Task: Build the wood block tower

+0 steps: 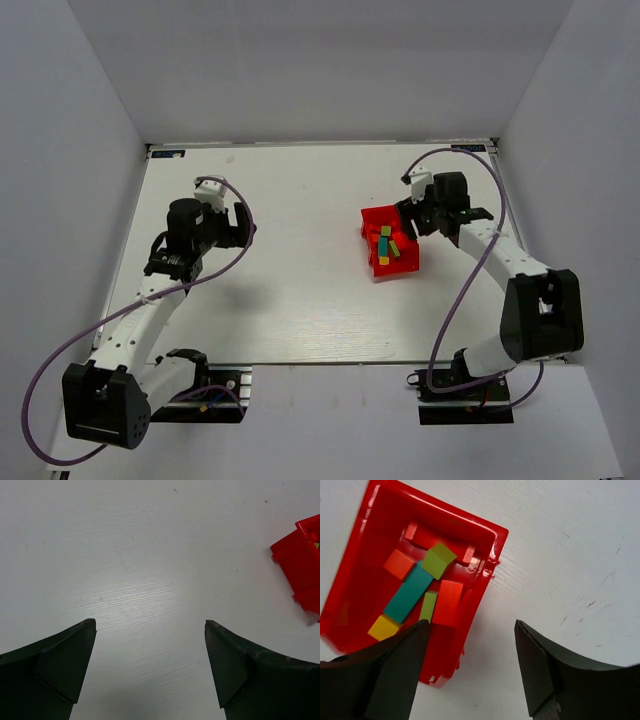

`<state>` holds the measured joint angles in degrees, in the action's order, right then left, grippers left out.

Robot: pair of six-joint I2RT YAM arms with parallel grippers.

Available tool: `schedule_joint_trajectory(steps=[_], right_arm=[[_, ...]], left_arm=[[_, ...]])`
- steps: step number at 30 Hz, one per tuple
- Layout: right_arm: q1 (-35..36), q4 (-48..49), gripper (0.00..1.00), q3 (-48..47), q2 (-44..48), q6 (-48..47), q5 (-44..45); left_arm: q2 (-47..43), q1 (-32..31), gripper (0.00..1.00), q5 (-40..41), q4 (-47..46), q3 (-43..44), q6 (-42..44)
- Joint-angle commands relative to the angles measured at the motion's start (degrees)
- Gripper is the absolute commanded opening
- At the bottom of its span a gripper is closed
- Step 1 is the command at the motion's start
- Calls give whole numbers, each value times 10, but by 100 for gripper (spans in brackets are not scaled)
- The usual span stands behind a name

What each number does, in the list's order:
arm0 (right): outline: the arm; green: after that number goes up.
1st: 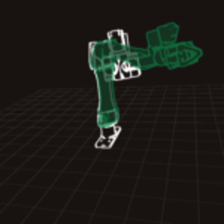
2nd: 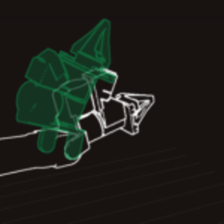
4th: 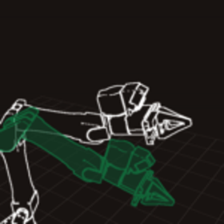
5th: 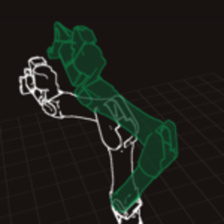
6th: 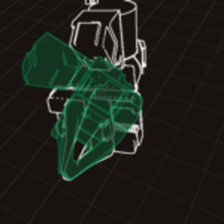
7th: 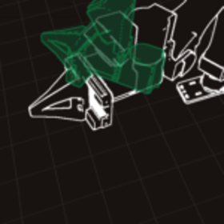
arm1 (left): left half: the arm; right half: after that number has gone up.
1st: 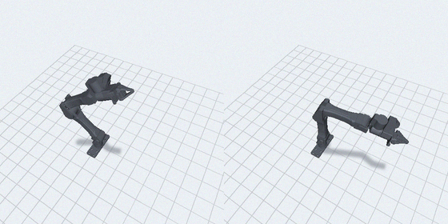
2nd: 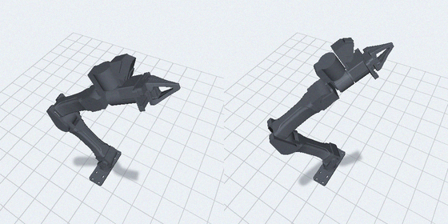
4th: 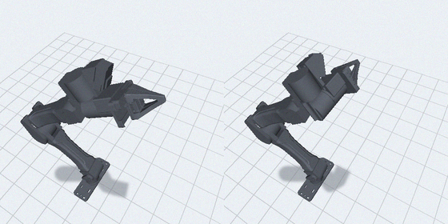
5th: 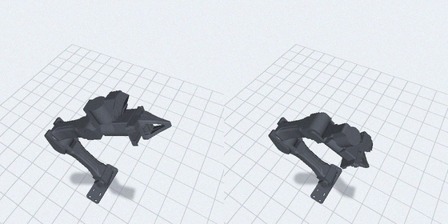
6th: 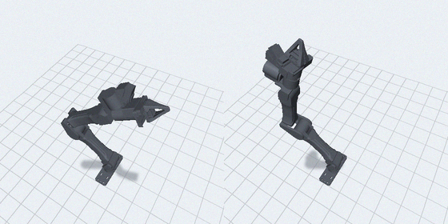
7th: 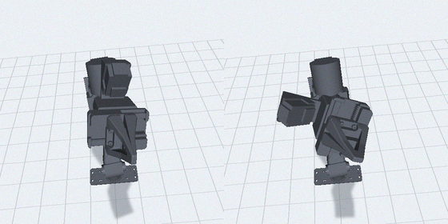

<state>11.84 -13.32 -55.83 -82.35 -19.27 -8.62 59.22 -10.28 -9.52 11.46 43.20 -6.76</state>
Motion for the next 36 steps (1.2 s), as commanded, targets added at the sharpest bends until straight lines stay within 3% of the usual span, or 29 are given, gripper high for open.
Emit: schedule_joint_trajectory(steps=[1, 7, 8, 9, 14, 15, 16, 20, 21, 24, 30, 35, 36], right_arm=[[15, 10, 72, -33, -33, 6, 77], [34, 9, 54, -33, -79, 5, 81], [34, 8, 41, -35, -86, 4, 82], [35, 8, 34, -36, -91, 4, 83], [37, -3, 19, -38, -100, 2, 67], [37, -6, 13, -42, -101, -1, 65], [38, -13, 0, -41, -105, -2, 63], [41, -21, 0, -47, -88, -5, 76], [42, -19, 0, -51, -81, -13, 83], [60, 9, 0, -49, -29, -31, 146], [120, 47, 0, -81, 0, -106, 284], [176, 109, 0, -76, -15, -198, 411], [191, 166, 0, -62, -20, -227, 445]], left_arm=[[-8, -3, 99, 0, 15, 22, -11], [-8, -3, 92, -10, 9, 17, -11], [-8, -3, 91, -10, 9, 17, -11], [-8, -3, 90, -10, 9, 17, -11], [-13, -3, 76, -22, 4, 12, -11], [-18, -3, 73, -22, 4, 12, -11], [-18, -3, 70, -28, 4, 12, -11], [-18, -3, 47, -33, -1, 12, -11], [-18, -3, 36, -40, -1, 12, -11], [-18, -3, 26, -46, -1, 12, -11], [-7, -8, 32, -46, 4, 12, -11], [-7, -13, 49, -46, 9, 12, -6], [-7, -13, 50, -46, 9, 12, -6]])
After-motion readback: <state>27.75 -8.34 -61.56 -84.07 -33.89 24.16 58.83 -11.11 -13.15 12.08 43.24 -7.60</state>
